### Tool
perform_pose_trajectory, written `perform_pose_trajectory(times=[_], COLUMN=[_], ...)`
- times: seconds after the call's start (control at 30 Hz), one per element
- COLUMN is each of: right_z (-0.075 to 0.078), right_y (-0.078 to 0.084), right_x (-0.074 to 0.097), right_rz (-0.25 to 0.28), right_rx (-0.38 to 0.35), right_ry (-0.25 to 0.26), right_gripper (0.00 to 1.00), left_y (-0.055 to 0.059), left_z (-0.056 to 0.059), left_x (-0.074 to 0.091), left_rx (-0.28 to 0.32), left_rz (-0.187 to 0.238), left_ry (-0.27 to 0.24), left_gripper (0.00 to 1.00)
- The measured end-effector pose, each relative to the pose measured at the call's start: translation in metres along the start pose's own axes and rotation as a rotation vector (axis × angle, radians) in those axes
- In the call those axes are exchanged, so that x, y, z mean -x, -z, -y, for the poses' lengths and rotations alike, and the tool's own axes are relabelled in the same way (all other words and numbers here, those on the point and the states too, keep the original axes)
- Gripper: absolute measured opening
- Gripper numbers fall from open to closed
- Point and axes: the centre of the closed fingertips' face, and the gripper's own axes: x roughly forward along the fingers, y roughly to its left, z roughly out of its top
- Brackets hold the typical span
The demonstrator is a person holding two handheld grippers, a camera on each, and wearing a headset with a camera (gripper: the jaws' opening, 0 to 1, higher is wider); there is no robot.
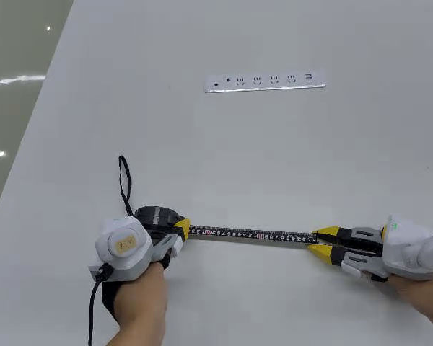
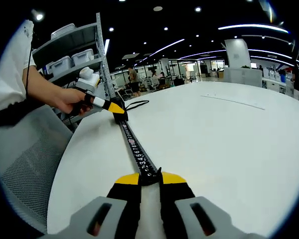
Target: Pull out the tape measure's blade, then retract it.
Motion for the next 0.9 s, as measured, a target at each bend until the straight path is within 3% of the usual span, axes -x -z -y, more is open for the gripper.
perform_pose_trajectory(times=[0.47, 0.9], right_z=[-0.002, -0.013], right_y=[-0.001, -0.010], right_x=[0.000, -0.025], right_rz=[0.008, 0.008], right_rx=[-0.005, 0.019], right_ry=[-0.012, -0.054], right_gripper=[0.12, 0.13], left_y=[0.000, 0.001], left_z=[0.000, 0.001], left_x=[0.000, 0.000], left_rx=[-0.007, -0.006], left_rz=[-0.002, -0.002], left_ry=[-0.001, 0.001], left_gripper=[0.63, 0.63])
